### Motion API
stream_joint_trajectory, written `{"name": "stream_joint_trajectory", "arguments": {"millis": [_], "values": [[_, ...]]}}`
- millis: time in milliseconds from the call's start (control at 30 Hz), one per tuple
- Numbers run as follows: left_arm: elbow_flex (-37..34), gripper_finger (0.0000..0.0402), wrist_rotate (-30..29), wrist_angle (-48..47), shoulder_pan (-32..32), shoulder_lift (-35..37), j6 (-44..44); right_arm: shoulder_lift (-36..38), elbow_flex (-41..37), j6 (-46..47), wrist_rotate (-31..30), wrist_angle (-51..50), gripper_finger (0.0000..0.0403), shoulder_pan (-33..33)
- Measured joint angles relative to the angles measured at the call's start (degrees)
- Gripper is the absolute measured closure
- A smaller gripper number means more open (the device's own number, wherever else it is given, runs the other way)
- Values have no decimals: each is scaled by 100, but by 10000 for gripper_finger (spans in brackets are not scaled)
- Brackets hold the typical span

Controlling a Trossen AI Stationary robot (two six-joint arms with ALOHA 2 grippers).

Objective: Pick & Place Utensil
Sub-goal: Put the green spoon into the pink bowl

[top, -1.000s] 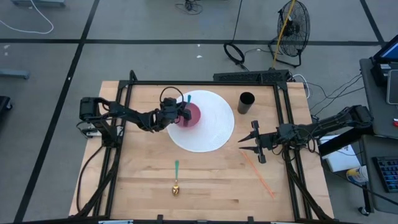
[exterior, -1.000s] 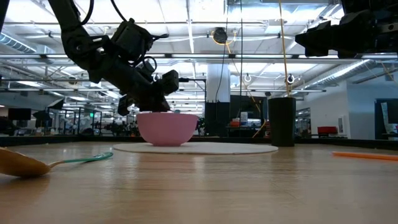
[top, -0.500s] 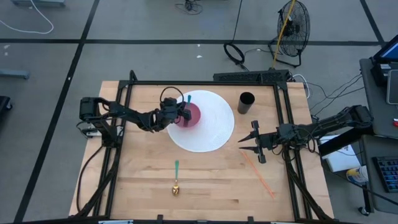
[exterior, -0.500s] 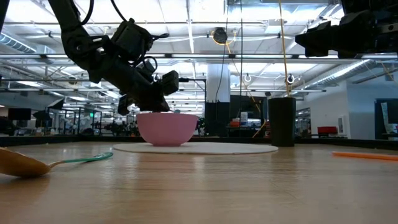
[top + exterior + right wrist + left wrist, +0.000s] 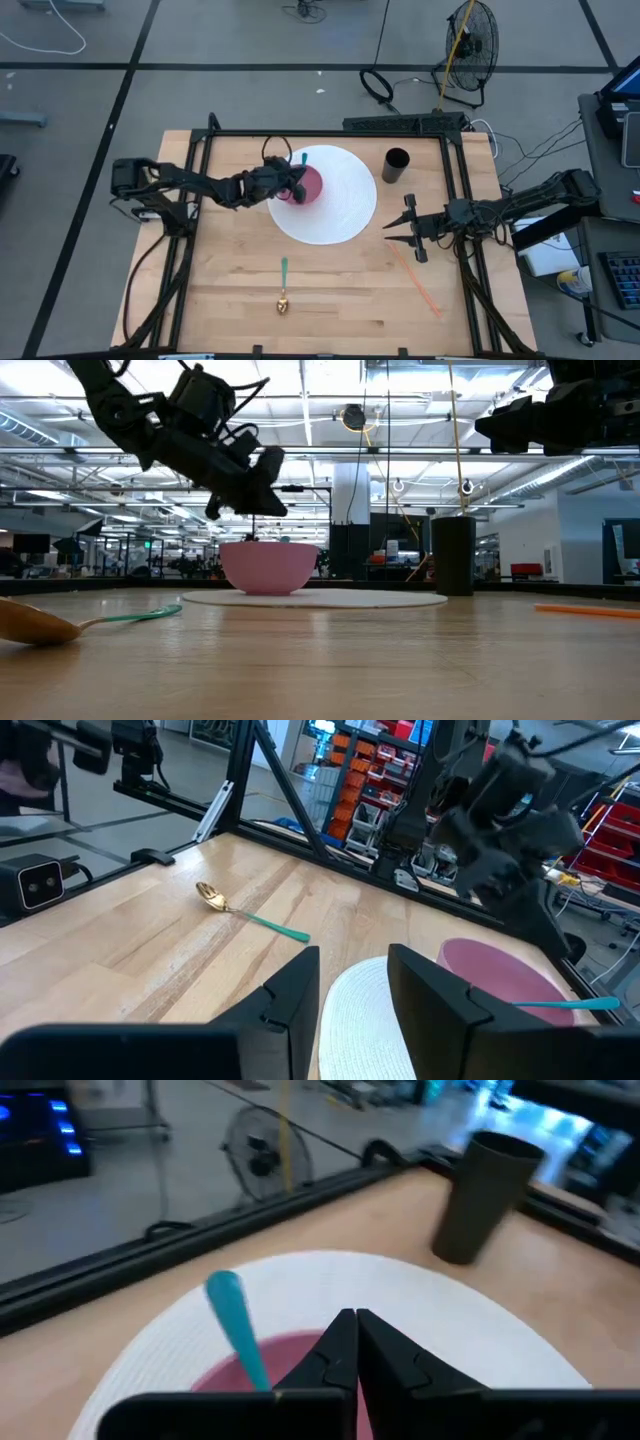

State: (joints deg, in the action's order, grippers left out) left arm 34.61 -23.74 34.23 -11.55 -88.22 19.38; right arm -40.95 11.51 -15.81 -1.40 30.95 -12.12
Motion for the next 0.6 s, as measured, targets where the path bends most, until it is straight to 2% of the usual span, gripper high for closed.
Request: {"name": "stream_joint_trajectory", "arguments": {"millis": [133, 300, 433, 600], "values": [[-2, 399, 577, -717, 2, 563, -137, 0, 0, 0, 1, -1, 287, 0], [-2, 382, 1219, -1844, 158, 1208, -100, -1, 0, 5, 0, 1, 287, 0], [-2, 377, 1244, -2471, 572, 1491, -90, 0, 0, 13, 0, 5, 287, 0], [-2, 393, 1096, -2899, 1248, 1653, -35, -1, 0, 13, 0, 6, 287, 2]]}}
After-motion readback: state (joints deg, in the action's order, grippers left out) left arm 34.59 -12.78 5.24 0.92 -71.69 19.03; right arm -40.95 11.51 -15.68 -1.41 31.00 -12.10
